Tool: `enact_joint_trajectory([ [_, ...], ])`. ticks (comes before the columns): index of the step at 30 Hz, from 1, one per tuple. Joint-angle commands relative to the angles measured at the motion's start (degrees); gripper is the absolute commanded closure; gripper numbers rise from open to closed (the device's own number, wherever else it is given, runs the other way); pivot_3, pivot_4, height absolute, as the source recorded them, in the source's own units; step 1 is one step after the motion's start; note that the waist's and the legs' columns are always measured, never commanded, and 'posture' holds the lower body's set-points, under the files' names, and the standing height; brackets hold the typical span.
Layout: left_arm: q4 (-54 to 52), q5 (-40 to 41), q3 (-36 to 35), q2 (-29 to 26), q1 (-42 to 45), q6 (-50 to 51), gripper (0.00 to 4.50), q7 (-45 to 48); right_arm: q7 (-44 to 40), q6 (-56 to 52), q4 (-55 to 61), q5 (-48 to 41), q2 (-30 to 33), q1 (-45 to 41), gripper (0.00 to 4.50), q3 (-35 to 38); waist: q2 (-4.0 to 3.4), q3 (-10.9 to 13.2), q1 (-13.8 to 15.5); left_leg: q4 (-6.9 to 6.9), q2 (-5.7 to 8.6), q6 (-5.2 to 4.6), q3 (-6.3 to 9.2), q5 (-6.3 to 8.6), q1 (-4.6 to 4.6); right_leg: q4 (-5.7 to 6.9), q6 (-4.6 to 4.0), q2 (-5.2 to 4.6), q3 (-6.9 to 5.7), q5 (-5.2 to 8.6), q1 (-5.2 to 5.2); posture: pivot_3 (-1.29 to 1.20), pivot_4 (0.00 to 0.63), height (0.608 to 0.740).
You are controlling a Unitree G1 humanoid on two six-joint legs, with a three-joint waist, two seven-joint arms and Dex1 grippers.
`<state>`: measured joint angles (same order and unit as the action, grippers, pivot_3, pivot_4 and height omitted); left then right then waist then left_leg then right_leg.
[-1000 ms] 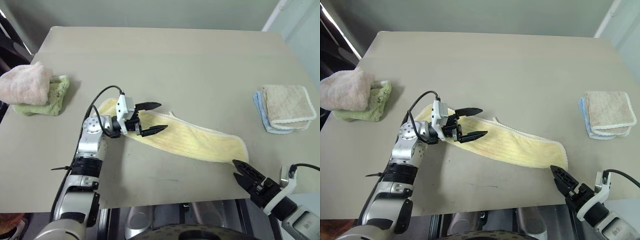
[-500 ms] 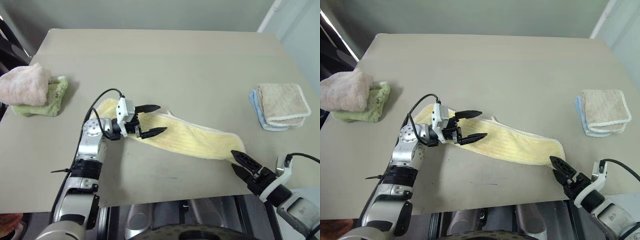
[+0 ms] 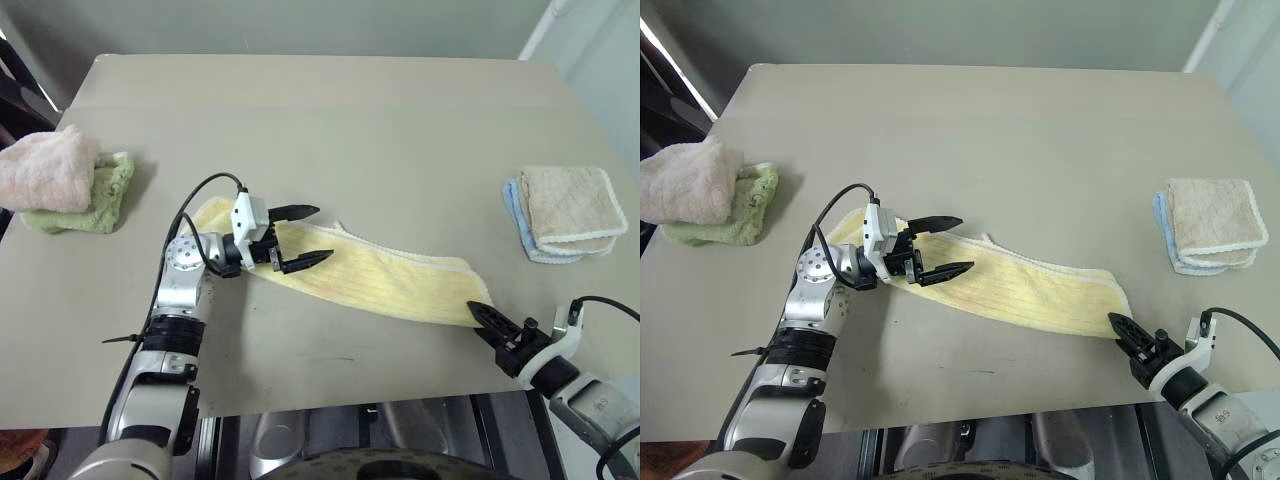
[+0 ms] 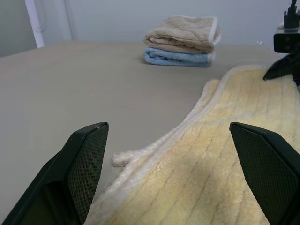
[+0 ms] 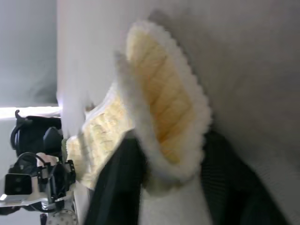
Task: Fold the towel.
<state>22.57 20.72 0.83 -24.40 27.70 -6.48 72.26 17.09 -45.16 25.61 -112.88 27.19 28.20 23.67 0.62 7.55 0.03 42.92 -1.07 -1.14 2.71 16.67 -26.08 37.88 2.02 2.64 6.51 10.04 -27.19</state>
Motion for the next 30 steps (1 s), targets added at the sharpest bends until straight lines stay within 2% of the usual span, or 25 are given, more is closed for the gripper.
enact_joint_trajectory([
  [1, -0.5, -0.4, -0.1, -0.1, 0.8, -1.6, 0.0, 0.1, -0.6, 0.3, 2.3, -0.1, 0.1, 1.3, 4.04, 1.8, -0.01, 0.0, 0.0, -0.04, 0.0, 0.03, -0.01, 0.02, 0.0, 0.0, -0.05, 0.0, 0.0, 0.03, -0.01, 0.0, 0.15, 0.703],
  [2, -0.5, -0.5, 0.0, 0.0, 0.9, -1.8, 0.0, 0.1, -0.5, 0.5, 2.4, -0.1, 0.0, 1.4, 4.34, 1.9, -0.01, 0.0, 0.1, -0.04, 0.0, 0.05, -0.01, 0.05, 0.01, 0.0, -0.09, 0.0, 0.0, 0.05, -0.01, 0.0, 0.15, 0.703],
  [3, -0.7, -0.5, 0.1, 0.1, 0.9, -1.6, 0.0, 0.0, -0.5, 0.7, 2.4, -0.1, 0.1, 1.4, 4.43, 2.1, -0.01, 0.0, 0.1, -0.04, 0.0, 0.06, -0.01, 0.08, 0.02, 0.0, -0.11, 0.0, -0.01, 0.07, 0.0, 0.0, 0.15, 0.703],
  [6, -1.1, -0.2, 0.0, 0.5, 1.2, -1.0, 0.0, -0.6, -0.7, 1.5, 2.5, -0.1, 0.2, 1.4, 4.43, 3.4, -0.04, 0.0, 0.1, -0.02, 0.0, -0.01, -0.07, 0.15, 0.01, 0.0, -0.1, -0.01, 0.02, 0.09, 0.01, 0.0, 0.15, 0.703],
  [10, -0.2, -0.7, 0.0, 0.5, 2.2, -1.5, 0.0, -0.5, -1.2, 2.5, 0.8, -0.1, 1.4, 0.2, 4.43, 8.9, -0.06, 0.0, 0.2, -0.01, 0.0, -0.04, -0.08, 0.18, 0.01, 0.0, -0.09, -0.01, 0.02, 0.11, 0.02, 0.0, 0.15, 0.703],
  [14, 0.9, -0.9, -0.2, 0.6, 3.0, -1.7, 0.0, -0.4, -2.0, 1.0, -3.4, -0.1, 5.4, -2.6, 4.43, 15.4, -0.1, 0.1, 0.4, 0.04, 0.0, -0.05, -0.09, 0.19, 0.02, 0.0, -0.1, -0.03, 0.03, 0.11, 0.04, 0.0, 0.15, 0.703],
  [19, 2.9, -1.2, -0.2, 0.9, 3.8, -3.0, 0.0, -0.1, -4.7, -5.2, -9.6, -0.1, 11.5, -5.5, 4.43, 19.0, -0.19, 0.1, 0.4, -0.01, -0.01, -0.06, -0.09, 0.19, 0.04, 0.02, -0.15, -0.04, 0.02, 0.1, 0.03, 0.0, 0.15, 0.703],
  [23, 4.4, -1.5, -0.3, 0.8, 4.1, -4.4, 0.0, 0.3, -7.7, -11.0, -9.4, -0.1, 16.3, -4.8, 4.43, 15.5, -0.26, 0.1, 0.5, -0.01, -0.01, -0.06, -0.12, 0.19, 0.03, 0.03, -0.13, -0.04, 0.03, 0.09, 0.04, 0.0, 0.15, 0.703],
  [30, 3.1, -1.7, -0.3, 0.6, 3.5, -4.8, 0.0, -0.6, -6.5, -9.2, -7.8, -0.1, 15.2, -6.3, 4.43, 12.6, -0.32, 0.1, 0.5, 0.02, -0.02, -0.11, -0.17, 0.22, 0.03, 0.02, 0.29, -0.04, 0.02, 0.16, 0.05, 0.0, 0.15, 0.703],
])
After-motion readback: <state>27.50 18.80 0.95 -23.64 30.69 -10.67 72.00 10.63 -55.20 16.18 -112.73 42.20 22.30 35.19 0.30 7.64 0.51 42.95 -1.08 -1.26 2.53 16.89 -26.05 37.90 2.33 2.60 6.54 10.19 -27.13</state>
